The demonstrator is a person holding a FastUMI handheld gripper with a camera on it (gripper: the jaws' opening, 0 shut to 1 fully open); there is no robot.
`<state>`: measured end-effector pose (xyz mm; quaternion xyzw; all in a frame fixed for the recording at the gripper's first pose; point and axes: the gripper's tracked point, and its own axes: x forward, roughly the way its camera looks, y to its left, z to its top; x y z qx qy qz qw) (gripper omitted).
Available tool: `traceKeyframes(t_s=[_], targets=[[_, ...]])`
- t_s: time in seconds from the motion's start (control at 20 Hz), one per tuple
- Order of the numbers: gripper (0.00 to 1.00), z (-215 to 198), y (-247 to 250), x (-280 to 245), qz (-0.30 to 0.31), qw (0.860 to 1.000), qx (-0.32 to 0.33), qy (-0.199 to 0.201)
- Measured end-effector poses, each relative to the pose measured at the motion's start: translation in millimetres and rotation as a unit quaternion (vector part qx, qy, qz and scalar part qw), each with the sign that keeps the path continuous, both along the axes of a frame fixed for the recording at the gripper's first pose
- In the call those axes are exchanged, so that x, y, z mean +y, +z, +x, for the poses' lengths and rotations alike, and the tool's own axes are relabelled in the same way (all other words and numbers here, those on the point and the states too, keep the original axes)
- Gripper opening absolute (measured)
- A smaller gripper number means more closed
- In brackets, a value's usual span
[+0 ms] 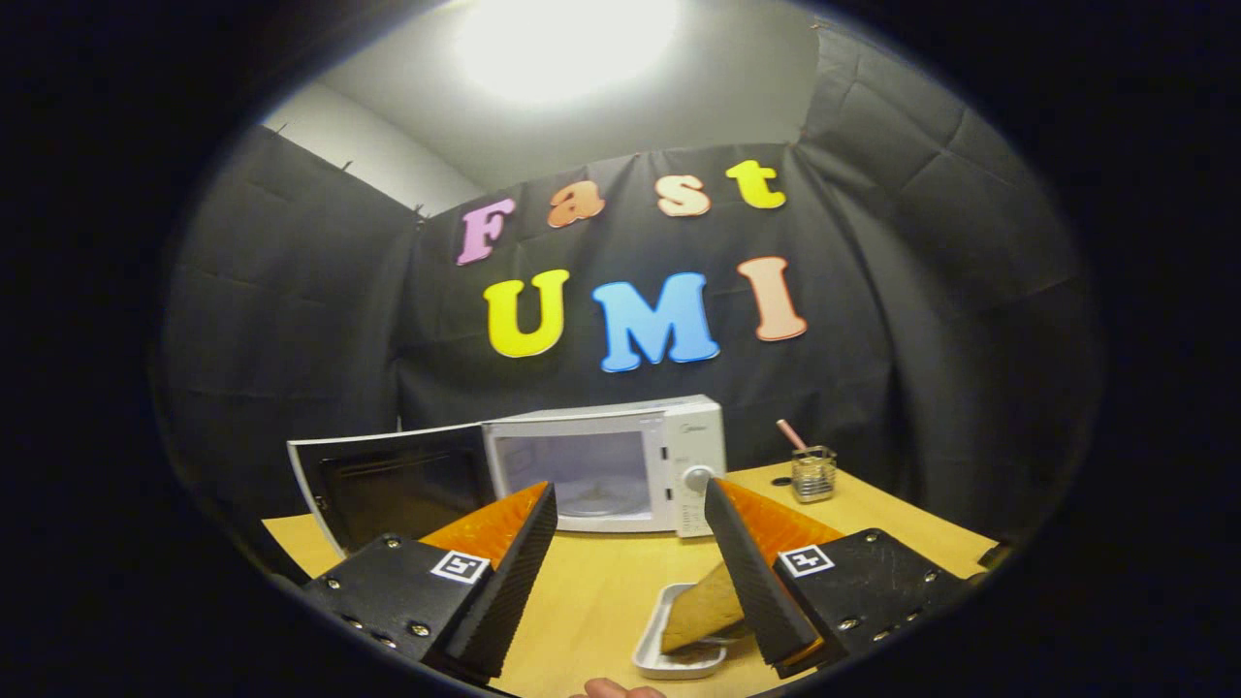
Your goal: Open the microwave, put the food inside, and close the microwave door.
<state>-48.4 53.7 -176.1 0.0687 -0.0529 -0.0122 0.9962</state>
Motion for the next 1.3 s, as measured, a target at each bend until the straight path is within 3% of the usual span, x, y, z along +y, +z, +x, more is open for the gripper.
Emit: traceKeyframes(t_s=[0.25,0.85,0.95,1.05,1.1,1.2,1.25,1.3], targets=[[0.93,-9,-35,-59,0.029,0.998,0.032,-0.05],[0.92,13,-117,-58,0.067,0.989,0.131,-0.028],[0.88,17,-128,-52,0.077,0.986,0.148,-0.018],[0.68,21,-135,-45,0.079,0.985,0.151,-0.008],[0.5,17,-127,-44,0.085,0.986,0.144,-0.002],[0.33,17,-123,-35,0.084,0.987,0.138,0.007],[0.33,19,-126,-38,0.081,0.987,0.138,-0.005],[0.2,18,-119,-38,0.073,0.988,0.133,-0.007]])
